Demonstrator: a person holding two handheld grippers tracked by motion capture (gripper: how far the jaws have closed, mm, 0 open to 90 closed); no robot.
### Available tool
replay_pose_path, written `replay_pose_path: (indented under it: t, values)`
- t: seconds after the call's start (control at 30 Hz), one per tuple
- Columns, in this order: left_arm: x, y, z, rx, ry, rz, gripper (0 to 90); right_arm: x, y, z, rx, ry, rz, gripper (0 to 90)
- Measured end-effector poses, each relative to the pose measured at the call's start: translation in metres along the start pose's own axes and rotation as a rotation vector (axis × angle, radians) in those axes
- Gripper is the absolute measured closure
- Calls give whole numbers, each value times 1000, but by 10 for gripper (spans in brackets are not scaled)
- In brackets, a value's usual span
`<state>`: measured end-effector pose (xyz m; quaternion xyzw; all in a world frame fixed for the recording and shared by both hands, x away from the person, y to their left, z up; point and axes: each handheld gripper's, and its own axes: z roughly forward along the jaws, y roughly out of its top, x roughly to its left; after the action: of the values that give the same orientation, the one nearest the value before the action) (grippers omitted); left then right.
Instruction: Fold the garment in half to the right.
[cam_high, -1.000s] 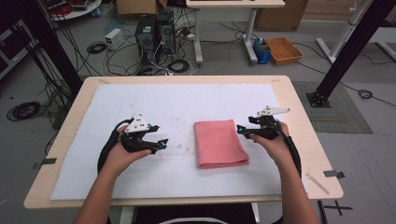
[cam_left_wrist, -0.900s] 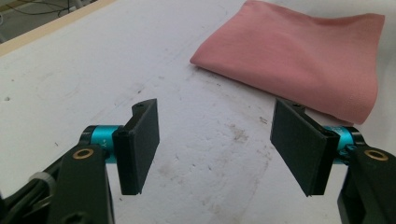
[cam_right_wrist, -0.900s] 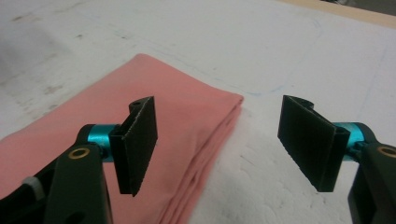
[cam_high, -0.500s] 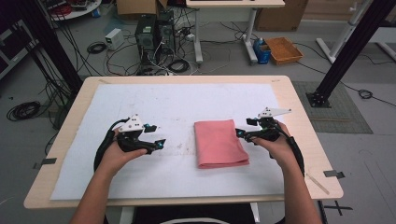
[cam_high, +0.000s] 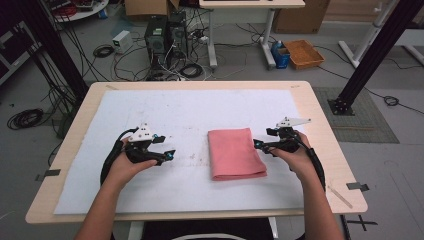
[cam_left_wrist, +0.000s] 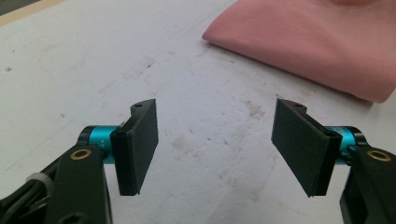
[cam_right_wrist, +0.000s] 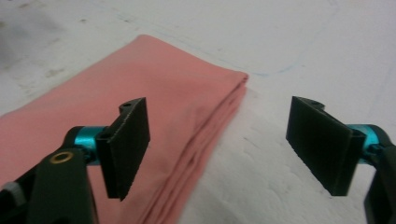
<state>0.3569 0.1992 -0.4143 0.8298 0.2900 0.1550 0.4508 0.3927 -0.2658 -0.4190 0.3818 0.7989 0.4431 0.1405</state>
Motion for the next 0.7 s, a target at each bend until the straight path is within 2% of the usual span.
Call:
replay_pose_path:
  t: [0.7]
  values:
    - [1, -2, 3, 14, -6, -2, 318, -3, -3, 1, -3, 17, 26, 219]
